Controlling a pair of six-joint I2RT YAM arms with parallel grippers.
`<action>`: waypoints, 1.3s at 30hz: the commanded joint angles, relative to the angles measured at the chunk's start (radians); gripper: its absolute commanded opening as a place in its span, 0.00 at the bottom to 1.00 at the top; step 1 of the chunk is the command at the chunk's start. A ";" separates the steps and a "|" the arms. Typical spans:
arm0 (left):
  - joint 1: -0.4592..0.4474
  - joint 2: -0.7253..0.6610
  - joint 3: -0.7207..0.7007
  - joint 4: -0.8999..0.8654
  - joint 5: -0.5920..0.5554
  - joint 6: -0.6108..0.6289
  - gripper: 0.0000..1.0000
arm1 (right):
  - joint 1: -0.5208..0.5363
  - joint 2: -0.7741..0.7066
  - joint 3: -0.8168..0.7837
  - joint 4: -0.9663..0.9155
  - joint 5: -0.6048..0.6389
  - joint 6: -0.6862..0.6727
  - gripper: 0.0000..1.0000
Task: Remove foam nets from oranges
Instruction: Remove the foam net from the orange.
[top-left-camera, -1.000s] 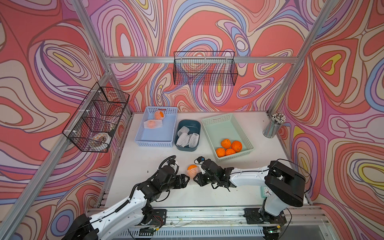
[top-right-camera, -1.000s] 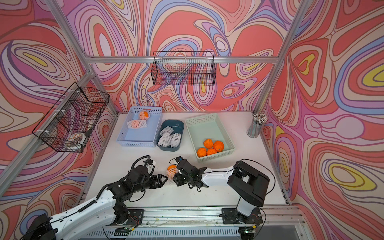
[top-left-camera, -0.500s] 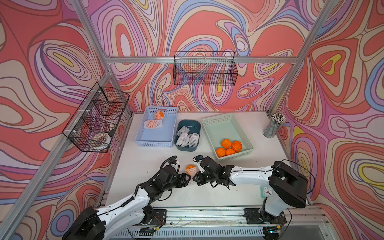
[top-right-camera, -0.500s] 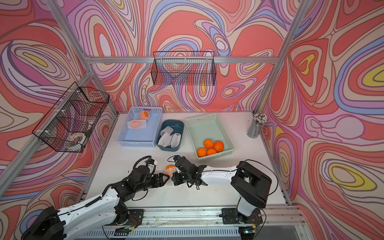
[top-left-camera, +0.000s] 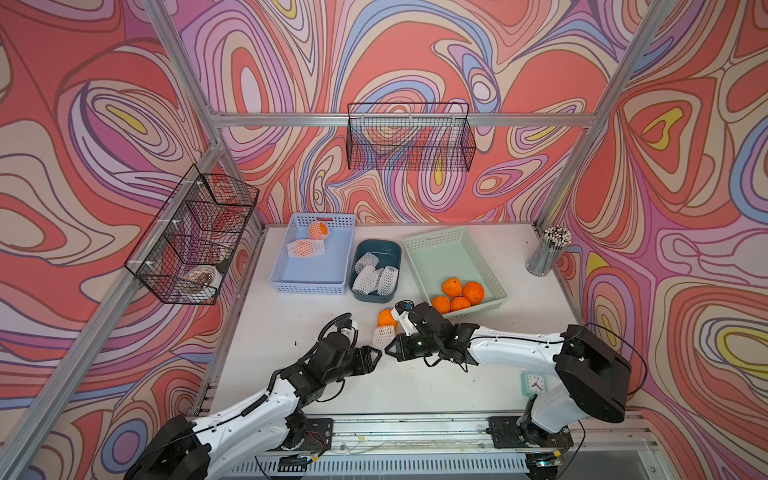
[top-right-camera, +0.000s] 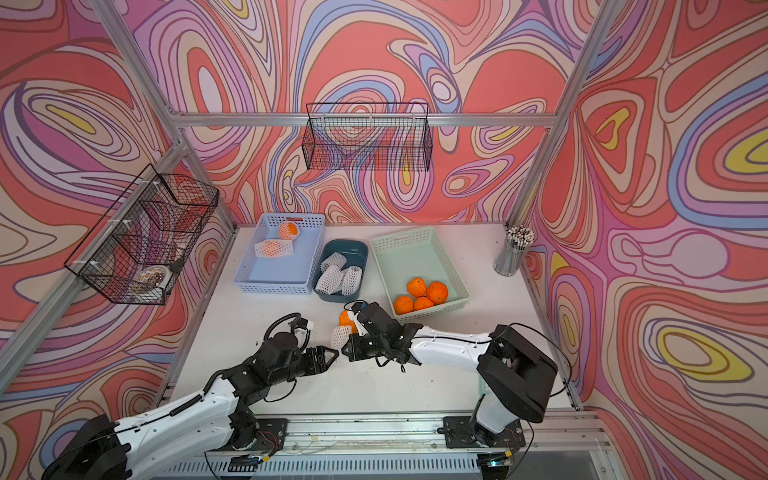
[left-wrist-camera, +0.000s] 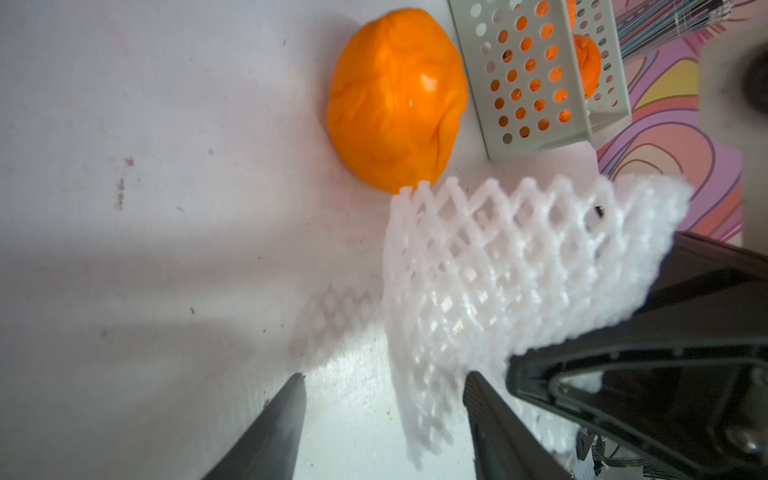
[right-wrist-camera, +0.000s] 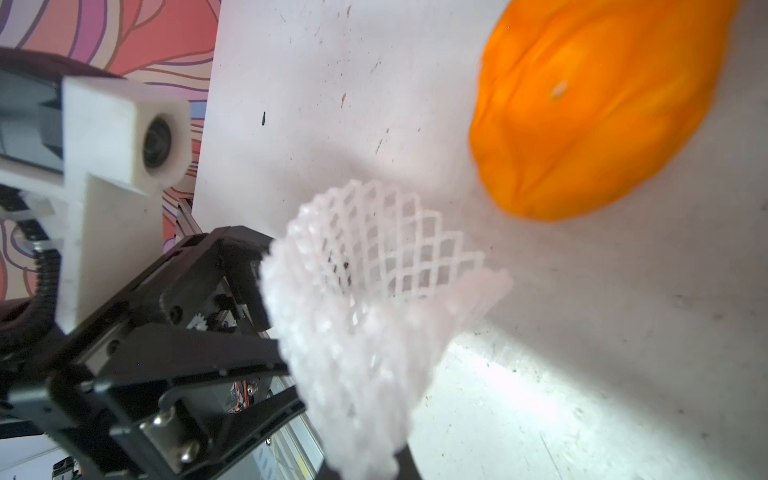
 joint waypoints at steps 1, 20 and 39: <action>-0.002 0.004 -0.006 0.048 0.005 -0.018 0.58 | -0.021 -0.008 -0.008 0.059 -0.081 0.057 0.06; -0.002 -0.226 0.059 -0.145 -0.012 0.018 0.78 | -0.030 -0.162 0.034 -0.165 0.008 -0.102 0.10; -0.001 -0.178 0.004 0.234 0.187 -0.066 0.73 | -0.048 -0.226 -0.027 -0.080 -0.054 -0.120 0.09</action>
